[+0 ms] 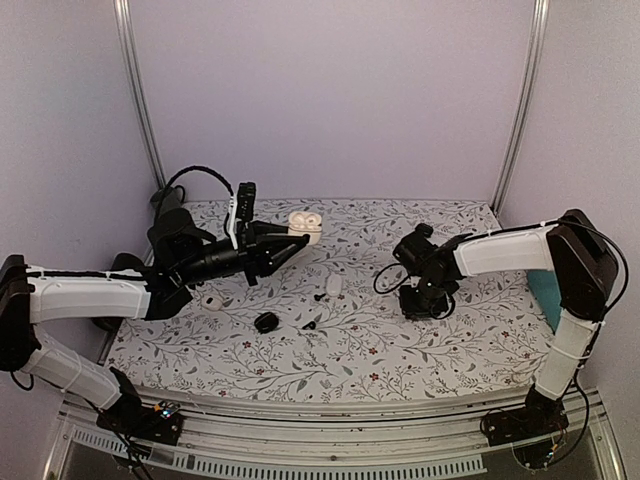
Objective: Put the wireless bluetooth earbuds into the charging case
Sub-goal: Pick up the left earbud from the center of the board.
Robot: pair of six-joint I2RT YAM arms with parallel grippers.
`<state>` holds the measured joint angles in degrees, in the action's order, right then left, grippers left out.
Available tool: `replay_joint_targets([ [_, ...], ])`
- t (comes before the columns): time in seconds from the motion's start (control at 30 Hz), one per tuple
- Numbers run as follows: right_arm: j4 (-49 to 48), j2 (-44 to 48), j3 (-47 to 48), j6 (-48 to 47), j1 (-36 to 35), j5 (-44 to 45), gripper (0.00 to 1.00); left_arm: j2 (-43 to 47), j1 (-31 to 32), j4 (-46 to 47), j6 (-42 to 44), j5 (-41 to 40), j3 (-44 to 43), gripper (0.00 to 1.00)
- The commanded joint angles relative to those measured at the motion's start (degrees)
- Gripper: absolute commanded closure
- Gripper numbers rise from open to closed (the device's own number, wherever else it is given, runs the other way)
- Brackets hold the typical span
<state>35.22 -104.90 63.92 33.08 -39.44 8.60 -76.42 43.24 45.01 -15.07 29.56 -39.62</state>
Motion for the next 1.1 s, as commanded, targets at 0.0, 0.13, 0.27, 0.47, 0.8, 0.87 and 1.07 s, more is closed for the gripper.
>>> replay_joint_targets([
  [0.0,-4.12,2.79,-1.63,3.11,1.07,-3.89,0.67,0.48,0.38,0.16,-0.33,0.32,-0.99,1.0],
  [0.13,-5.38,2.64,-2.47,6.32,1.36,-3.87,0.68,0.5,0.39,0.42,-0.53,0.28,-0.84,1.0],
  [0.27,-6.5,2.32,-3.0,7.94,1.77,-4.57,0.68,0.78,0.38,0.3,-0.42,0.32,-0.73,1.0],
  [0.47,-6.66,2.54,-3.45,8.93,2.41,-3.99,0.69,1.37,0.4,0.07,-0.05,-0.01,-0.38,1.0],
  [0.8,-3.94,0.96,-1.71,6.53,2.37,-3.12,0.75,1.36,0.36,0.6,-0.4,-0.03,-0.18,1.0],
  [0.87,-3.57,1.02,-1.65,6.05,2.23,-2.99,0.75,1.31,0.4,0.64,-0.35,-0.03,-0.09,1.0],
  [1.07,-2.6,-0.35,-0.46,4.83,1.38,-2.39,0.76,0.7,0.42,1.28,-0.64,0.18,-0.35,1.0],
])
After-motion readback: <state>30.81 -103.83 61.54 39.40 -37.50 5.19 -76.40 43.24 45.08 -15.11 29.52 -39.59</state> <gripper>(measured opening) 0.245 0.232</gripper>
